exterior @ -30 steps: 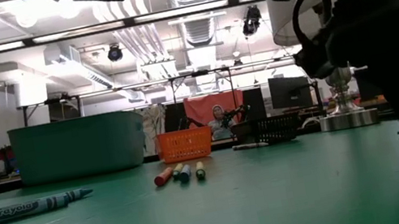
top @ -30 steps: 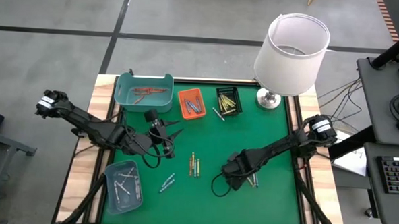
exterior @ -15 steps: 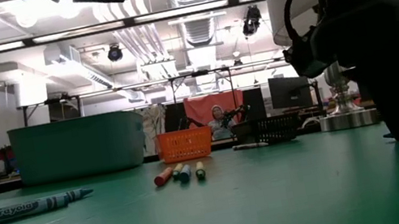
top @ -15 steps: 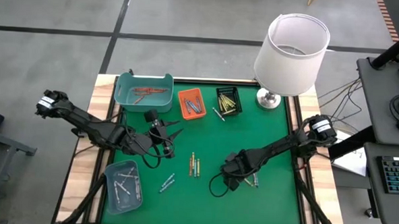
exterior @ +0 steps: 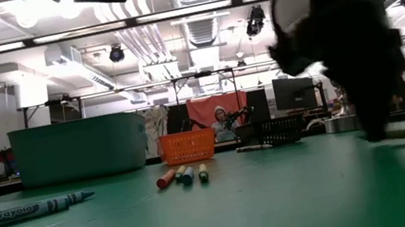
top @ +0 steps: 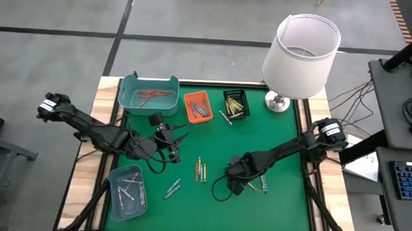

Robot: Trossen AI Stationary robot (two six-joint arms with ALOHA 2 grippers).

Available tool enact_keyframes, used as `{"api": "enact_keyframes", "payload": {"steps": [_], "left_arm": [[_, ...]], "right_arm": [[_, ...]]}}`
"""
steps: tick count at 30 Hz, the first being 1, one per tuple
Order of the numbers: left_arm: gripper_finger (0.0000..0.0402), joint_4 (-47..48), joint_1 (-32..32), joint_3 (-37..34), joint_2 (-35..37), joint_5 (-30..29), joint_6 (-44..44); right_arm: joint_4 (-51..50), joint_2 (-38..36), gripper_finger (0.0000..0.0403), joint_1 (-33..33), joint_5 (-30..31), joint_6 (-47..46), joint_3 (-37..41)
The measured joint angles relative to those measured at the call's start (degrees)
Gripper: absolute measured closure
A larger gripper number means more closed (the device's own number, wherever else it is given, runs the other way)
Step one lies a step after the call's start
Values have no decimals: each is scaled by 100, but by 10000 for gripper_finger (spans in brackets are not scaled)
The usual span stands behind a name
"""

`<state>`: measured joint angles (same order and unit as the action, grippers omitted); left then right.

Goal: Sort crayons
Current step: Put the green crayon into the black bin

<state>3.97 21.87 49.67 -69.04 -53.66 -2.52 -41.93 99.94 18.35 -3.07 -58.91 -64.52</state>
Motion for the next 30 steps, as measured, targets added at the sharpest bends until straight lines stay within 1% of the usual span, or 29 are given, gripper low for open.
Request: {"api": "enact_keyframes", "payload": {"steps": [5, 12, 17, 20, 26, 30], "left_arm": [[274, 0, 4, 0, 0, 2, -59], [274, 2, 4, 0, 0, 2, -61], [274, 16, 15, 0, 0, 2, -17], [274, 54, 48, 0, 2, 12, 20], [274, 172, 68, -12, 7, 22, 44], [274, 274, 64, -66, 9, 21, 163]], "right_arm": [[-55, -4, 377, -150, -66, 509, -299], [-50, -7, 377, -502, -78, 1448, -660], [64, -9, 377, -777, 263, 2268, -826], [586, -36, 377, -934, 334, 2775, -827], [2154, -92, 377, -1180, 340, 3869, -703], [3402, -92, 377, -1339, 649, 4517, -575]]}}
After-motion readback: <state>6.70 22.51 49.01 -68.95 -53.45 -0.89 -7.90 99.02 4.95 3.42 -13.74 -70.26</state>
